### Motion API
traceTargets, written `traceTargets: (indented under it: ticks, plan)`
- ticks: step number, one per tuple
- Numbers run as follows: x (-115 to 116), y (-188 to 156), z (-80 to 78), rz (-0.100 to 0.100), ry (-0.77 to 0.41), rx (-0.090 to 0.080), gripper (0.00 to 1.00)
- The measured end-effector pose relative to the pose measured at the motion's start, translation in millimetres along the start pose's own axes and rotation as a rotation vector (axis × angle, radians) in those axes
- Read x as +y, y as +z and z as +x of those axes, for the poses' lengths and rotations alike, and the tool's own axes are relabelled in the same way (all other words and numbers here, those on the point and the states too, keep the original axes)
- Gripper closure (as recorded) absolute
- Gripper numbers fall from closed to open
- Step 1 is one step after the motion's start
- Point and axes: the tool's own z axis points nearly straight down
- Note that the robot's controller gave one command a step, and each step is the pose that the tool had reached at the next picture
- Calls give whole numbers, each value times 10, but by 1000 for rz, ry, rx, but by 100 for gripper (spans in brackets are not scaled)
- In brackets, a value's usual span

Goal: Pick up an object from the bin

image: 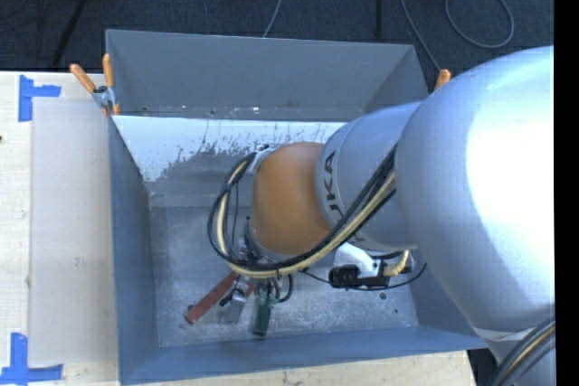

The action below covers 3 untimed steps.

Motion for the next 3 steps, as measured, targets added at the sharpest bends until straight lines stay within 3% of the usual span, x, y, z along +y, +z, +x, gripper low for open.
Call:
traceTargets:
  ticks: [1, 2, 3]
  plan:
    - [11, -28, -14, -4, 3, -4, 100]
    - [-817, -17, 153, 1, -99, -1, 100]
    - [-715, -1446, 7, -8, -100, -15, 100]
